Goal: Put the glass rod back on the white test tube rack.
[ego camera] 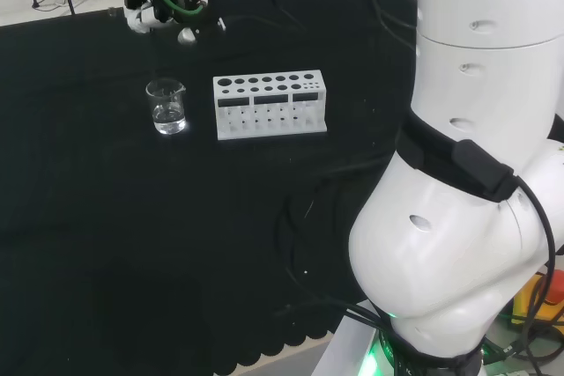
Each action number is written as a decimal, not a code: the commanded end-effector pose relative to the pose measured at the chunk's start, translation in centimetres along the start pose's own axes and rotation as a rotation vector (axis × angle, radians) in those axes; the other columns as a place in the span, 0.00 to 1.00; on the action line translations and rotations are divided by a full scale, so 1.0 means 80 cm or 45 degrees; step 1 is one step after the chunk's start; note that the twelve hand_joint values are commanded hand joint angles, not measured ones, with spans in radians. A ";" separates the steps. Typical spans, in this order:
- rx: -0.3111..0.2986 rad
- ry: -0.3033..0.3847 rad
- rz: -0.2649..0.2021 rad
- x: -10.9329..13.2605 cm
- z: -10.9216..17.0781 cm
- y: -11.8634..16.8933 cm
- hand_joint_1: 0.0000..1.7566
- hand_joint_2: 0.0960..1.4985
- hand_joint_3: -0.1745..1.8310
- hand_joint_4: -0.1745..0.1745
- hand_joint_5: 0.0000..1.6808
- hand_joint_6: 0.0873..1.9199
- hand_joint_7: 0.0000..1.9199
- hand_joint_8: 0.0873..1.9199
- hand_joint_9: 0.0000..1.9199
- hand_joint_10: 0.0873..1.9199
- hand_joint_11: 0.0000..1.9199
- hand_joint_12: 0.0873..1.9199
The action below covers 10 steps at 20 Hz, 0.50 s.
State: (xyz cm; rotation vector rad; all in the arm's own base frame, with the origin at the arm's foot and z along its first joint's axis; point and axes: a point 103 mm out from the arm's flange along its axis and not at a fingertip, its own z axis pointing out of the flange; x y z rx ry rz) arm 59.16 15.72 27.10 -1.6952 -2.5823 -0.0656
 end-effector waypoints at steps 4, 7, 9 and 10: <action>-0.035 0.006 0.035 -0.016 -0.022 -0.010 0.73 0.72 0.09 0.00 0.60 0.31 0.54 0.63 0.81 0.44 0.82 0.39; -0.051 0.014 0.048 -0.022 -0.034 -0.011 0.73 0.72 0.09 0.00 0.60 0.31 0.54 0.63 0.81 0.44 0.82 0.39; -0.070 0.022 0.058 -0.028 -0.048 -0.013 0.73 0.72 0.09 0.00 0.60 0.31 0.54 0.63 0.81 0.44 0.82 0.39; -0.079 0.028 0.064 -0.032 -0.056 -0.015 0.73 0.72 0.09 0.00 0.60 0.31 0.54 0.63 0.81 0.44 0.82 0.39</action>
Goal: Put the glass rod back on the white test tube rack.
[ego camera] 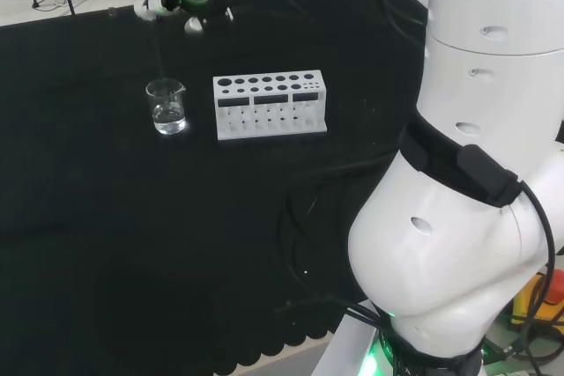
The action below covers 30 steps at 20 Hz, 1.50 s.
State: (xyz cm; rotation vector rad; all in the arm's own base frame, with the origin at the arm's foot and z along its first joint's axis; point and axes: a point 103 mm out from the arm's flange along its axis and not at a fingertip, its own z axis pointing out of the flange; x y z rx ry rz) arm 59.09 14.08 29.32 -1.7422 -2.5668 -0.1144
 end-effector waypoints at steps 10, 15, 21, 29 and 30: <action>-0.091 0.077 0.158 -0.067 -0.112 -0.068 0.73 0.72 0.09 0.00 0.60 0.30 0.54 0.63 0.81 0.44 0.82 0.39; -0.116 0.034 0.223 -0.098 -0.143 -0.098 0.73 0.72 0.09 0.00 0.60 0.30 0.54 0.63 0.81 0.44 0.82 0.39; -0.124 0.005 0.340 -0.140 -0.149 -0.122 0.73 0.72 0.09 0.00 0.60 0.30 0.54 0.63 0.81 0.44 0.82 0.39; -0.110 -0.015 0.418 -0.171 -0.149 -0.168 0.73 0.72 0.09 0.00 0.60 0.30 0.54 0.63 0.81 0.44 0.82 0.39; -0.109 -0.022 0.424 -0.174 -0.150 -0.174 0.73 0.72 0.09 0.00 0.60 0.30 0.54 0.63 0.81 0.44 0.82 0.39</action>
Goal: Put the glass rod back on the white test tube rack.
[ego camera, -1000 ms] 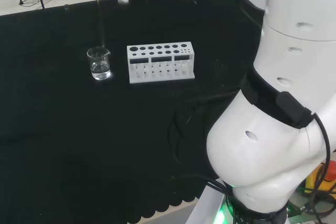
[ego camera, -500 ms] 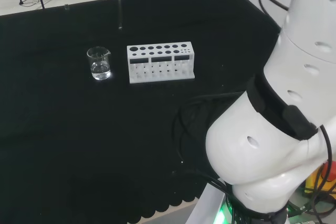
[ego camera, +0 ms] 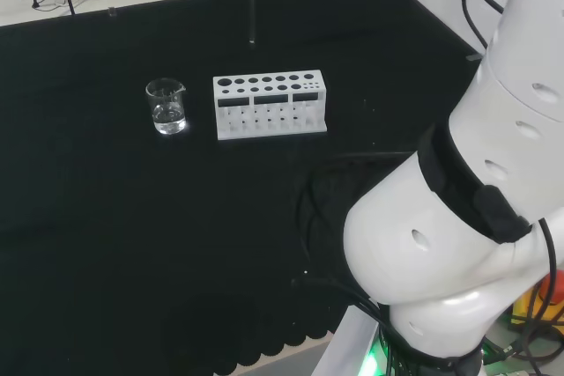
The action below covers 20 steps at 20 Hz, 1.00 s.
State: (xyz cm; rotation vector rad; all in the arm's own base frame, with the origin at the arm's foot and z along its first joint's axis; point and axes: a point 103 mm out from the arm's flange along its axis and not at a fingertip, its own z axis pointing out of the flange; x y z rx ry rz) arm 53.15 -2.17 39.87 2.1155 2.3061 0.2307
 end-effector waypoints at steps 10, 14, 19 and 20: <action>0.014 -0.088 0.076 -0.047 -0.006 -0.068 0.73 0.72 0.09 0.00 0.60 0.30 0.54 0.63 0.81 0.44 0.82 0.39; 0.019 -0.094 0.080 -0.049 -0.001 -0.078 0.73 0.72 0.09 0.00 0.60 0.30 0.54 0.63 0.81 0.44 0.82 0.39; 0.029 -0.089 0.088 -0.054 0.009 -0.079 0.73 0.72 0.09 0.00 0.60 0.30 0.54 0.63 0.81 0.44 0.82 0.39; 0.033 -0.087 0.092 -0.055 0.012 -0.078 0.73 0.72 0.09 0.00 0.60 0.30 0.54 0.63 0.81 0.44 0.82 0.39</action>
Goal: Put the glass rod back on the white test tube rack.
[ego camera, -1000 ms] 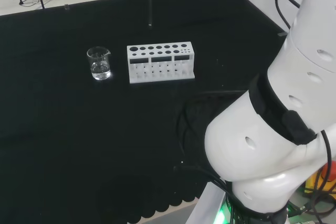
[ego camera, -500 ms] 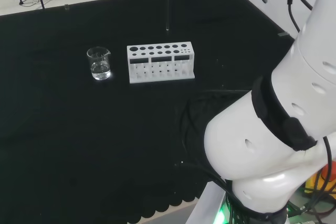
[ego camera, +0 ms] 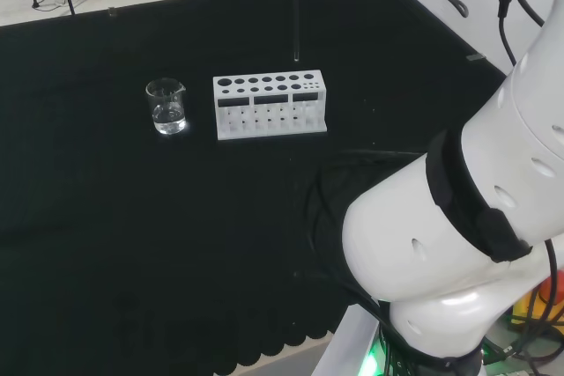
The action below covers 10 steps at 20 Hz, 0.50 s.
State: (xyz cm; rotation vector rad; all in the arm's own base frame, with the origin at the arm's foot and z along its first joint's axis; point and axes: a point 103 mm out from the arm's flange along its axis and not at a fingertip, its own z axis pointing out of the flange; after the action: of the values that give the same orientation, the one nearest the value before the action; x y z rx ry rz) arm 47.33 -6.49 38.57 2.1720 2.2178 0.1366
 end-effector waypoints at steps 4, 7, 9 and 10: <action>0.010 0.006 0.017 -0.007 0.017 0.009 0.73 0.72 0.09 0.00 0.61 0.30 0.54 0.63 0.81 0.44 0.82 0.39; 0.016 0.018 0.021 -0.009 0.023 0.017 0.73 0.72 0.09 0.00 0.61 0.30 0.54 0.63 0.81 0.44 0.82 0.39; 0.019 0.023 0.021 -0.009 0.028 0.020 0.73 0.72 0.09 0.00 0.61 0.30 0.54 0.63 0.81 0.44 0.82 0.39; 0.022 0.027 0.023 -0.010 0.031 0.021 0.73 0.72 0.09 0.00 0.61 0.30 0.54 0.63 0.81 0.44 0.82 0.39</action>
State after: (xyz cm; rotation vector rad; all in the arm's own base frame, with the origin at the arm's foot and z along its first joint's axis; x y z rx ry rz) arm 48.44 -7.02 36.82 2.2008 2.2174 0.1279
